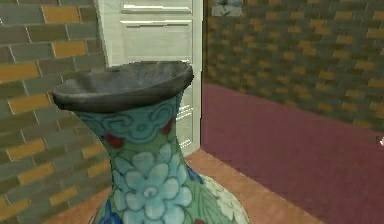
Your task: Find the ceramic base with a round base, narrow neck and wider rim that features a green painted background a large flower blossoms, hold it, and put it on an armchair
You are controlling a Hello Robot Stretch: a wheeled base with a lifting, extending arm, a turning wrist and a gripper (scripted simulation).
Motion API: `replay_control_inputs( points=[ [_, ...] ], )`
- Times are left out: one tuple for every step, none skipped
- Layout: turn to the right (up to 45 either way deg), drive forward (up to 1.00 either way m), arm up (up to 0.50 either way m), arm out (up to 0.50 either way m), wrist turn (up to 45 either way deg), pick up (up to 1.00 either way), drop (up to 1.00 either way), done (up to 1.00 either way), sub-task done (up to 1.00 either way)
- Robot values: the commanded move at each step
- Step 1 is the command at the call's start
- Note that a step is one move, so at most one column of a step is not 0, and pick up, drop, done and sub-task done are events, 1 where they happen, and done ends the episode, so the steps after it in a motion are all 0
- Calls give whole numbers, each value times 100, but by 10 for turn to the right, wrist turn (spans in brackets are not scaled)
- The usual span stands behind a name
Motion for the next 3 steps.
replay_control_inputs(
  points=[
    [0,45,0,0,0,0,0,0,0],
    [300,0,0,0,0,0,0,0,0],
    [0,100,0,0,0,0,0,0,0]
  ],
)
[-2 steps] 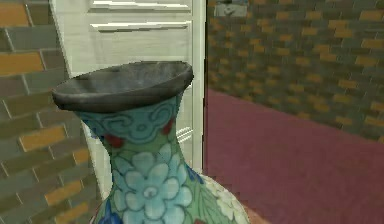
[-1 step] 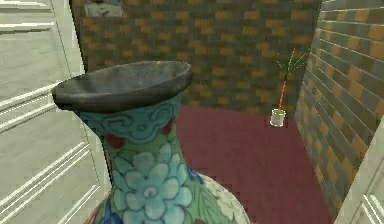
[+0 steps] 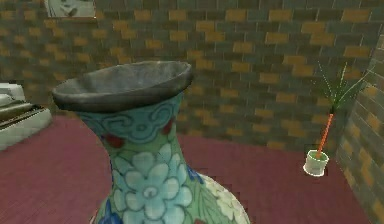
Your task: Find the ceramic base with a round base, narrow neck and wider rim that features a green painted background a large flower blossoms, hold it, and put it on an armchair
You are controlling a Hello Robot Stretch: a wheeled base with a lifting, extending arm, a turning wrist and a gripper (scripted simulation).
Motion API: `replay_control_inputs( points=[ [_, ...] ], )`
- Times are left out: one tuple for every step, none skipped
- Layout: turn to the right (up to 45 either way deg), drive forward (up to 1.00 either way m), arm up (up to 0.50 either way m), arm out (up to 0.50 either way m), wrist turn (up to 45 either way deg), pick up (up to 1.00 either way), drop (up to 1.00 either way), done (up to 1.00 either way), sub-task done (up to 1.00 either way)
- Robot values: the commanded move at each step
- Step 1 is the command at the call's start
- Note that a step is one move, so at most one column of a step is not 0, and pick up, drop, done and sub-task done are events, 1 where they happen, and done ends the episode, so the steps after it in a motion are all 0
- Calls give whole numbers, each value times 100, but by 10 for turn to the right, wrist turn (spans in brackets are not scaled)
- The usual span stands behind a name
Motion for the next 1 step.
replay_control_inputs(
  points=[
    [30,0,0,0,0,0,0,0,0]
  ],
)
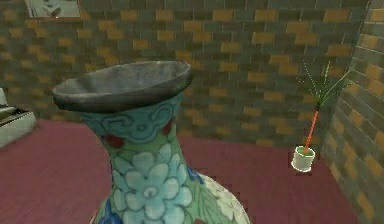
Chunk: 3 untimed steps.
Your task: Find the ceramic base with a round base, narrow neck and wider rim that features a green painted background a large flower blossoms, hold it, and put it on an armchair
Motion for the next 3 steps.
replay_control_inputs(
  points=[
    [0,45,0,0,0,0,0,0,0],
    [-450,0,0,0,0,0,0,0,0],
    [-30,0,0,0,0,0,0,0,0]
  ],
)
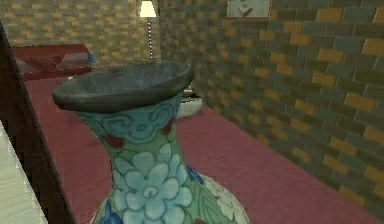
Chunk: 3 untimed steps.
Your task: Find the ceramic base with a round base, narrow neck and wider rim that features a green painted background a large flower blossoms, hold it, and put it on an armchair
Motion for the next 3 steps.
replay_control_inputs(
  points=[
    [450,0,0,0,0,0,0,0,0],
    [150,0,0,0,0,0,0,0,0],
    [0,30,0,0,0,0,0,0,0]
  ],
)
